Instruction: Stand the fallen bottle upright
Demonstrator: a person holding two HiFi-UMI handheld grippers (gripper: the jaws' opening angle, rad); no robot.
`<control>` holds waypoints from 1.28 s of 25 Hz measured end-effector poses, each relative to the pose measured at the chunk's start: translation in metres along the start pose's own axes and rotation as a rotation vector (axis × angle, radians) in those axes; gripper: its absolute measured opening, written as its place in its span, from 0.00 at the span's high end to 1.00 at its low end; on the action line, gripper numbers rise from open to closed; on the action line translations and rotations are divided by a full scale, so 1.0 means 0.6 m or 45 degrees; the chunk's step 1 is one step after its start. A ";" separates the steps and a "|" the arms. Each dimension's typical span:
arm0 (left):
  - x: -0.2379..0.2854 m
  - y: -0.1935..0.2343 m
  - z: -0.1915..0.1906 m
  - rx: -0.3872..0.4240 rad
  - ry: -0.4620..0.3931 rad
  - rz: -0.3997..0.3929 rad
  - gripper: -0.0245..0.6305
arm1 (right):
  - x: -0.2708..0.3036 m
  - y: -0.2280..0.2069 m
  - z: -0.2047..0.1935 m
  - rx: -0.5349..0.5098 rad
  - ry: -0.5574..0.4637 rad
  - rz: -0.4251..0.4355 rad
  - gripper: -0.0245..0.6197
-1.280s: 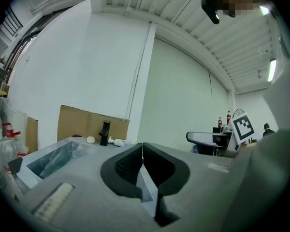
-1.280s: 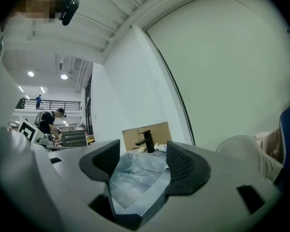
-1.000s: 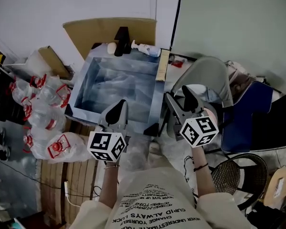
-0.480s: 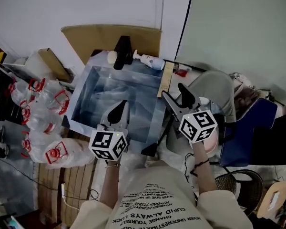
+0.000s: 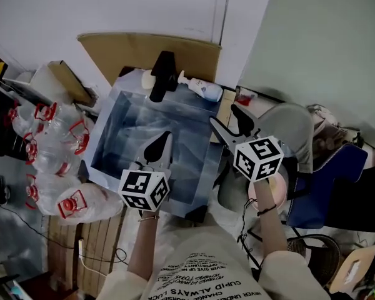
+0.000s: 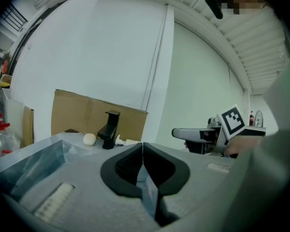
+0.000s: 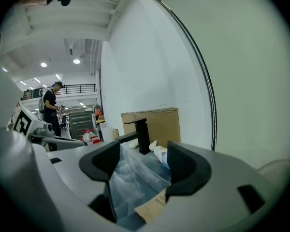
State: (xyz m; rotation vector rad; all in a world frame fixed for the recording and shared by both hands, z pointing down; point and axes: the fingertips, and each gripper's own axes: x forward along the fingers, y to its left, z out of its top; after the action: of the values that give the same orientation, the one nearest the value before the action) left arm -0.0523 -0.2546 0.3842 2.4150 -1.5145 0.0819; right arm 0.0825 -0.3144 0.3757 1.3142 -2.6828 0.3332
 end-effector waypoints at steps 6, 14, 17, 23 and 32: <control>0.052 0.024 0.006 -0.017 0.016 -0.048 0.93 | 0.066 -0.026 0.015 -0.086 0.072 0.013 0.49; 0.117 0.051 -0.015 -0.064 0.088 -0.132 0.93 | 0.163 -0.051 0.013 -0.199 0.205 0.044 0.49; 0.136 0.054 -0.030 -0.061 0.119 -0.155 0.93 | 0.196 -0.060 0.010 -0.245 0.268 0.077 0.50; 0.166 0.063 -0.056 -0.070 0.156 -0.189 0.93 | 0.253 -0.061 -0.021 -0.374 0.447 0.202 0.50; 0.189 0.079 -0.082 -0.126 0.177 -0.199 0.93 | 0.306 -0.068 -0.069 -0.525 0.726 0.321 0.50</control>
State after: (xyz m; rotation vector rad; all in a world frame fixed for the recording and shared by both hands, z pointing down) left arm -0.0386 -0.3596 0.4641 2.3865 -1.2368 0.1356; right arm 0.0038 -0.4679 0.4613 0.6421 -2.2568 0.1367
